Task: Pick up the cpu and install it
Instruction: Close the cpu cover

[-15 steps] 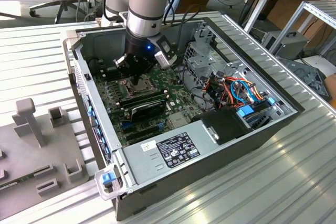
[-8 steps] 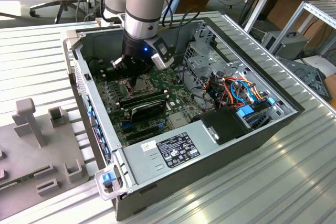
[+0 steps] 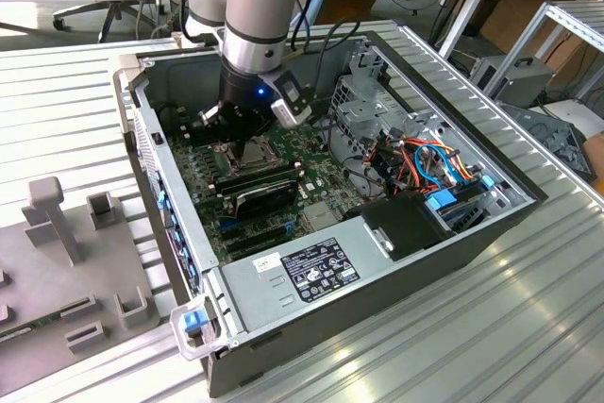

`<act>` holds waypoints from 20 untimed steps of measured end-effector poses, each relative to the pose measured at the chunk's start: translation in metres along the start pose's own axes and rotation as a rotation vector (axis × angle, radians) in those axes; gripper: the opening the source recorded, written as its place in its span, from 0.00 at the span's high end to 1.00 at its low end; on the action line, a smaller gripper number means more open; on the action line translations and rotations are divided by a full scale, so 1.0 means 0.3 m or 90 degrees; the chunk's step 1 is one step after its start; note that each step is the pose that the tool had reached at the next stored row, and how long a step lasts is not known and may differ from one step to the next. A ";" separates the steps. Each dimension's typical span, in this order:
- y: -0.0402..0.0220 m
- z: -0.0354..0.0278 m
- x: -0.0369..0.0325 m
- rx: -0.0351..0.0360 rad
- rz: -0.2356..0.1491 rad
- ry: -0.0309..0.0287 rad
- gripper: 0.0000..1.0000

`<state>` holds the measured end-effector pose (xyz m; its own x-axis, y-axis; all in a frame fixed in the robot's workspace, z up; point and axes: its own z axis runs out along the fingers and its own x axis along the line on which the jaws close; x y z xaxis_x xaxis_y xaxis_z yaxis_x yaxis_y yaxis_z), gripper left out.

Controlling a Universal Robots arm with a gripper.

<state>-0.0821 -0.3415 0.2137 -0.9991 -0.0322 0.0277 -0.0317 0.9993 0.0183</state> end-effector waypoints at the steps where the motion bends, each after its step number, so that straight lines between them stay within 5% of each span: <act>1: 0.000 0.003 0.000 0.0000 0.000 0.0000 0.89; 16: 0.000 0.009 0.000 0.0000 0.000 0.0000 0.89; 20: 0.000 -0.005 0.001 0.0000 0.000 0.0000 0.89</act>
<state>-0.0823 -0.3415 0.2151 -0.9991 -0.0322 0.0277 -0.0317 0.9993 0.0183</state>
